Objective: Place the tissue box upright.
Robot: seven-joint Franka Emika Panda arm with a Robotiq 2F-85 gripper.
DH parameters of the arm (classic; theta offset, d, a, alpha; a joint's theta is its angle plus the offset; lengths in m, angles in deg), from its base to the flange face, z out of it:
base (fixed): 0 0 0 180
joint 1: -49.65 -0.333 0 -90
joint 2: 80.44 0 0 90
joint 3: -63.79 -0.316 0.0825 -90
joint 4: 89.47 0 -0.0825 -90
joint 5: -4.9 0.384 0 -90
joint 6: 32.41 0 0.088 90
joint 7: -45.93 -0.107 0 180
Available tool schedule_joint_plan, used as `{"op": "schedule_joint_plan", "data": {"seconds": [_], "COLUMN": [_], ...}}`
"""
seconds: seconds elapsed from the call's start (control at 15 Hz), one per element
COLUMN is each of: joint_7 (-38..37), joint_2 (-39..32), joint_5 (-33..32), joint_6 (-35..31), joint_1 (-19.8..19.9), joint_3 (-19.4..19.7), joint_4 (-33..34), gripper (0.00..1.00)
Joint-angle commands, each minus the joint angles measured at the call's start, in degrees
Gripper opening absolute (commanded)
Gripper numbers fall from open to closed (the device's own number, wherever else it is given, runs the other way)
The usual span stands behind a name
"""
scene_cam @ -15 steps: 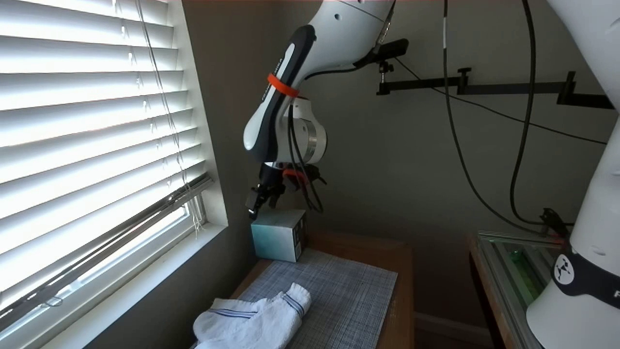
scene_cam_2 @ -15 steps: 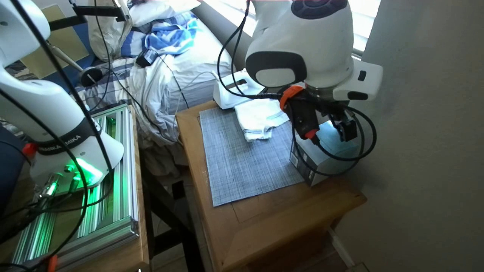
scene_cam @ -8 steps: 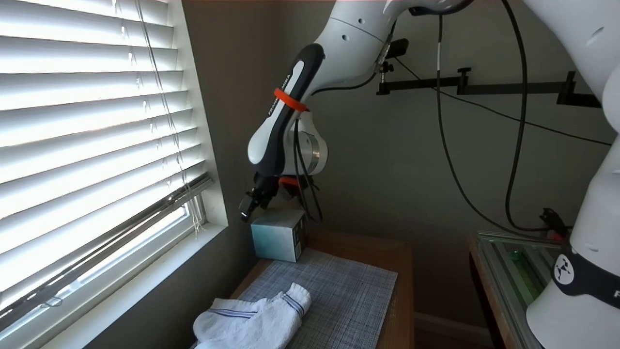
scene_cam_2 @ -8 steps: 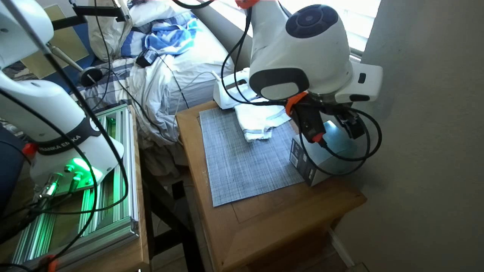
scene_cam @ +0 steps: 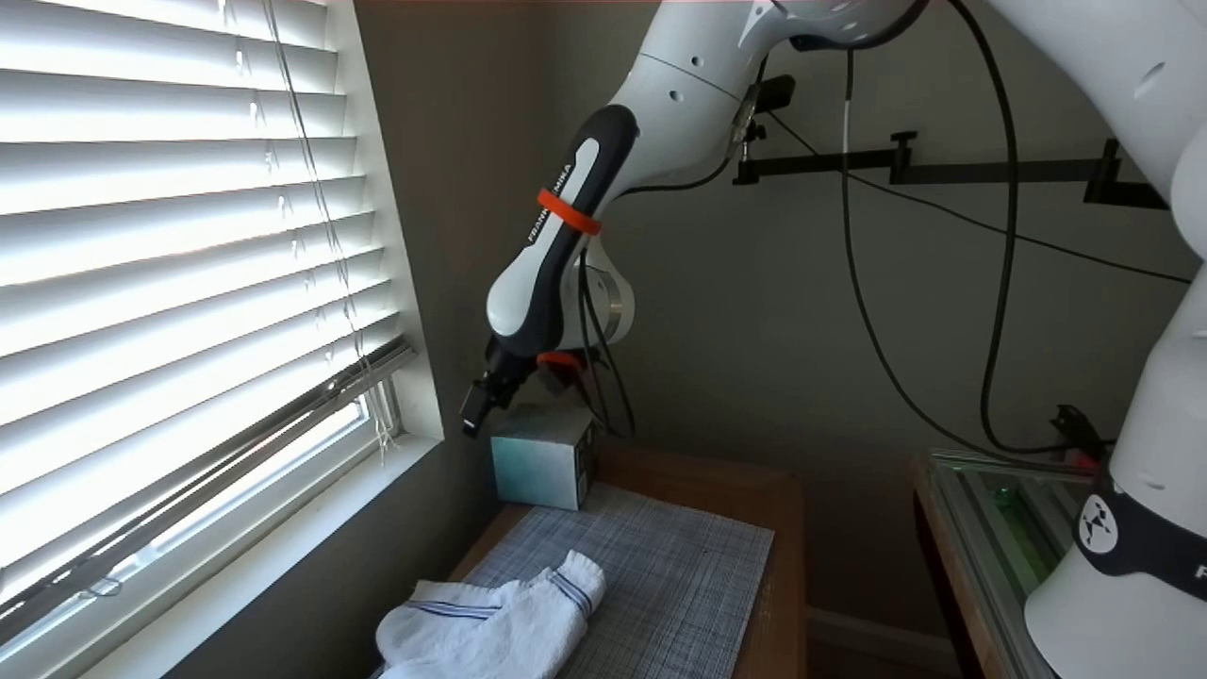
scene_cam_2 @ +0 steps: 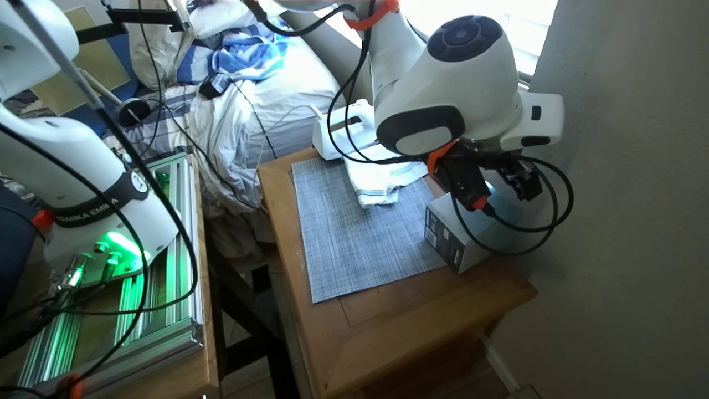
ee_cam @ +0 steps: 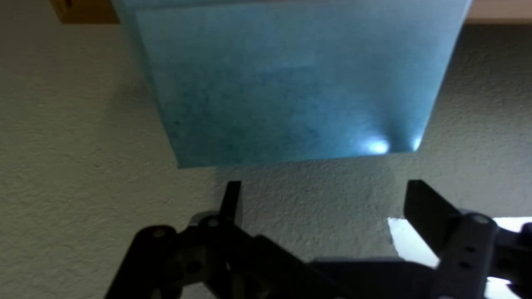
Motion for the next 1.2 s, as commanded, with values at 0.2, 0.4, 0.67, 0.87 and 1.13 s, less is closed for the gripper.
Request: {"op": "schedule_joint_plan", "data": {"seconds": [0.2, 0.4, 0.67, 0.87, 1.13], "joint_7": [-1.6, -1.8, -2.6, -3.1, -3.1], "joint_2": [-2.1, -3.3, -2.2, 2.3, 7.8], "joint_5": [-3.8, -3.9, -4.1, -3.9, -1.9], "joint_6": [0.1, 0.8, 1.8, 6.2, 20.4], "joint_1": [1.4, 0.8, -2.5, -3.0, -6.0], "joint_3": [-0.8, -0.4, 4.0, 6.5, 11.7], "joint_4": [2.0, 3.2, 3.2, -0.3, -2.7], "gripper": [1.00, 1.00, 1.00, 1.00, 1.00]}}
